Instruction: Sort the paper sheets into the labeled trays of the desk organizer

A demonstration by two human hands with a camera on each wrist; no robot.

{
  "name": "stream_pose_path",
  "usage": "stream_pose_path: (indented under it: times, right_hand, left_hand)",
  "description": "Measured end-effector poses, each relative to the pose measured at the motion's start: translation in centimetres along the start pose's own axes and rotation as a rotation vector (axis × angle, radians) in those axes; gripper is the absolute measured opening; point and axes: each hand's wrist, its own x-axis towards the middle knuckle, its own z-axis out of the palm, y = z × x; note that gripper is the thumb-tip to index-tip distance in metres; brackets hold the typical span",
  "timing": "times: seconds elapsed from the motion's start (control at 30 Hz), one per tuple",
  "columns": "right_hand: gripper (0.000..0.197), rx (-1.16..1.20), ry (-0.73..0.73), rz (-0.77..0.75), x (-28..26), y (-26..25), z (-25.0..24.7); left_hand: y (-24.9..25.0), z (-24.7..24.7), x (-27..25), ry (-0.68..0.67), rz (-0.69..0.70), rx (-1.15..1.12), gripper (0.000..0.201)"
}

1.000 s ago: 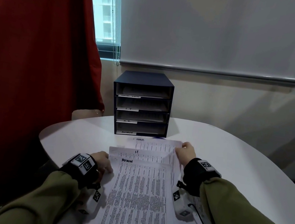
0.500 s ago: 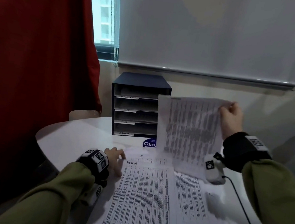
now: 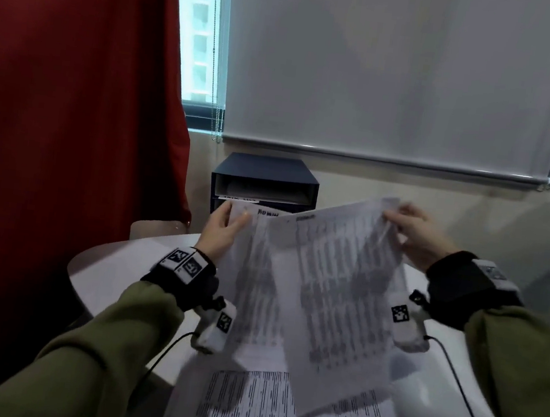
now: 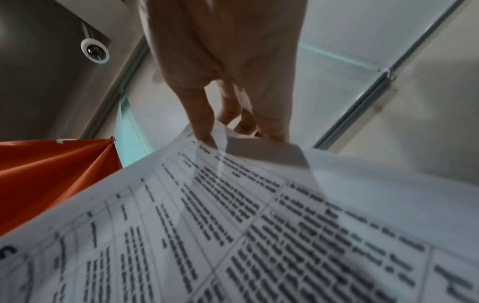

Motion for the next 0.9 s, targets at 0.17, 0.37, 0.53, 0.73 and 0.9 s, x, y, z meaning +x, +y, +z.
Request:
stream_pose_path:
  times: [0.17,0.37,0.53,0.73,0.9]
  right_hand:
    - [0.019,0.217,-0.144,0.142,-0.8,2.1,2.9]
    - [0.02,0.078,0.142,-0.11,-1.2,1.8,5.1]
    - [0.019,0.162,0.265,-0.287,-2.9,0.8,6.9]
    - [0.033,0.086,0.12,-0.093,-5.0,5.9,7.2]
    - [0.02,-0.164,0.099,0.132,-5.5,12.2,6.5]
  left_hand:
    - [2.1,1.9,0.2,-0.016,-0.038,-0.181,0.011]
    - [3.1,2.6,-0.7,0.186,0.14,-0.054,0.031]
    - [2.7,3.9,-2.8,0.211,0.231,0.169,0.039]
    - [-0.6,5.2,-4.7,0.235,0.034,0.178,0.037]
    - [-5.0,4.5,-5.2,-0.004,-0.403,0.01,0.03]
